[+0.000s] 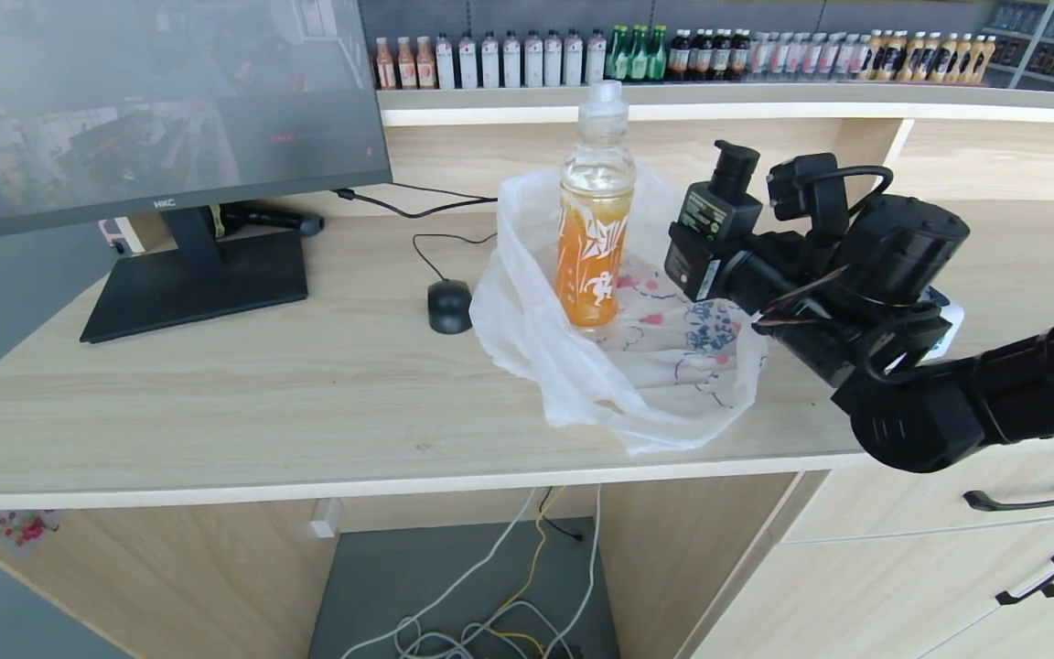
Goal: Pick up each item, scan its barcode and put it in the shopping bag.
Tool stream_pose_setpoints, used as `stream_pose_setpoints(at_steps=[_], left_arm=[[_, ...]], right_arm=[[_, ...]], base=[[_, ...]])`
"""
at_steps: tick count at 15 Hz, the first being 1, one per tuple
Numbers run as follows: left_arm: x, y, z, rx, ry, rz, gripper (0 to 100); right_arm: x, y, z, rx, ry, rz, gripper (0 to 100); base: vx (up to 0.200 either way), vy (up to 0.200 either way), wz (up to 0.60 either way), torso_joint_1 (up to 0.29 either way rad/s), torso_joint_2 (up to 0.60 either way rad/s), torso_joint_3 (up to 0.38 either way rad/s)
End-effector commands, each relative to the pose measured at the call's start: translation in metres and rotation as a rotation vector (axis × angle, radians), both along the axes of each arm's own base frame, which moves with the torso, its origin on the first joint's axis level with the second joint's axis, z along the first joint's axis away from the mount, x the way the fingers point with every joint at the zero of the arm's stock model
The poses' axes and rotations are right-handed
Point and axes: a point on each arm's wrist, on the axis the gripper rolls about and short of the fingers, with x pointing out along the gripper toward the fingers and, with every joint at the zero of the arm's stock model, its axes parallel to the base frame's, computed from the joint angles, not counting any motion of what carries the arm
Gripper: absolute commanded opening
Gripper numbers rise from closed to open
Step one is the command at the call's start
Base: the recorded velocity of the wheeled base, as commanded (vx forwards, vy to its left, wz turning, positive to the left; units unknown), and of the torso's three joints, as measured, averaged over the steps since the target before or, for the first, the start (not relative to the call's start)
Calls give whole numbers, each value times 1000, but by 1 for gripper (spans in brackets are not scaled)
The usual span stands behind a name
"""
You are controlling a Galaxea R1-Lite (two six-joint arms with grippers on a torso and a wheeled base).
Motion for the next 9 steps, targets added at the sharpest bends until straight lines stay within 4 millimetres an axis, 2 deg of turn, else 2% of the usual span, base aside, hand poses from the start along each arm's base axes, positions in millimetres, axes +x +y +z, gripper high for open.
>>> stream_pose_setpoints(at_steps=[1,9], left_arm=[[0,0,0,0,-1,0,100],[0,0,0,0,-1,0,100]], right_arm=[[6,1,-14,-2,37,0,0],[22,1,-42,-11,79,-16,0]], base=[[0,0,0,0,0,0],[0,0,0,0,0,0]])
